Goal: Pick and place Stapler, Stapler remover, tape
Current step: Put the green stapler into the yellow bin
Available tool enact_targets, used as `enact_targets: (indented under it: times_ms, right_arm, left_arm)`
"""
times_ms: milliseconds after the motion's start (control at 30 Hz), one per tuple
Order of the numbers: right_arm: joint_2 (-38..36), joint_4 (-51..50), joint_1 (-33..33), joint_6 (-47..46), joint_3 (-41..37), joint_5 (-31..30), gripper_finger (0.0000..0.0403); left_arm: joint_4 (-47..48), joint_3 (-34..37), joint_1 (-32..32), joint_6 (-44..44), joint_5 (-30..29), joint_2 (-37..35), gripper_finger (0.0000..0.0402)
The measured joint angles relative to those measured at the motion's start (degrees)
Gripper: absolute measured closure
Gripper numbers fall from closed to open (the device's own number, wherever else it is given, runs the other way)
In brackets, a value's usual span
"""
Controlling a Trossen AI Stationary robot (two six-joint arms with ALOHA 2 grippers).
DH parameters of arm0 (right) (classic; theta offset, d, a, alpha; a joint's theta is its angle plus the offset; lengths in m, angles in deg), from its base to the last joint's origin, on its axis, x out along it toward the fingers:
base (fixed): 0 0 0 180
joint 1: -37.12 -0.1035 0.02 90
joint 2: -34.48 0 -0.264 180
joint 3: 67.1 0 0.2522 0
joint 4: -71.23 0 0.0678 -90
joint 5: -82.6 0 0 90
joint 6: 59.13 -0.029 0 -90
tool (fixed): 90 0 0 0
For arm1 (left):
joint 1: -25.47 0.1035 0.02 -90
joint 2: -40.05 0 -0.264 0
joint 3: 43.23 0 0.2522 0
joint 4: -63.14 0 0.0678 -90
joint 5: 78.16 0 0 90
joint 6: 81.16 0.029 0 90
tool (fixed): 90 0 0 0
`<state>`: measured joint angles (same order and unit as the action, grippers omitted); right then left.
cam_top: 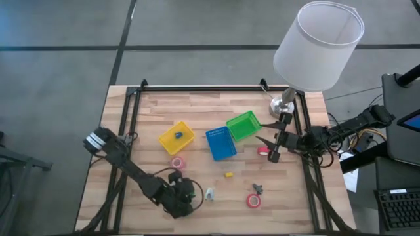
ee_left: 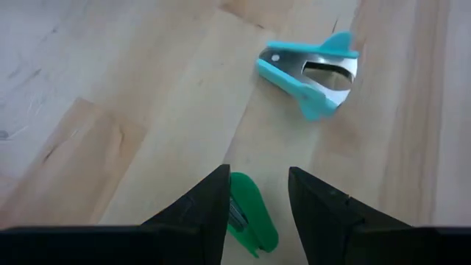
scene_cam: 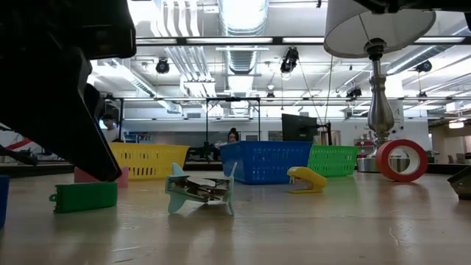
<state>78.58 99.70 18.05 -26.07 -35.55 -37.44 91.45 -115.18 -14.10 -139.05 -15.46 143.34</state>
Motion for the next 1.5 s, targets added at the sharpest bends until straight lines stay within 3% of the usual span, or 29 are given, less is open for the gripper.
enact_targets:
  times_ms: [333,667,900,1100,1500]
  right_arm:
    - [0.0,0.1,0.0,2.3,0.6,0.0,0.0197]
    - [0.0,-1.4,0.0,-6.9,2.8,0.0,0.0197]
    - [1.3,-20.7,0.0,-20.5,9.6,0.0,0.0197]
    - [8.1,-36.8,0.0,-35.2,18.0,0.1,0.0197]
    - [24.4,-51.8,0.0,-40.9,31.0,0.5,0.0197]
  left_arm:
    - [9.1,-4.6,0.0,-1.8,1.6,-0.7,0.0274]
    - [9.5,-4.4,0.0,-2.8,2.1,0.0,0.0229]
    - [10.4,-4.2,0.0,-2.9,2.0,0.0,0.0227]
    - [11.3,-3.9,0.0,-4.2,1.9,0.0,0.0227]
    - [6.2,-0.3,0.2,-3.5,1.9,0.0,0.0228]
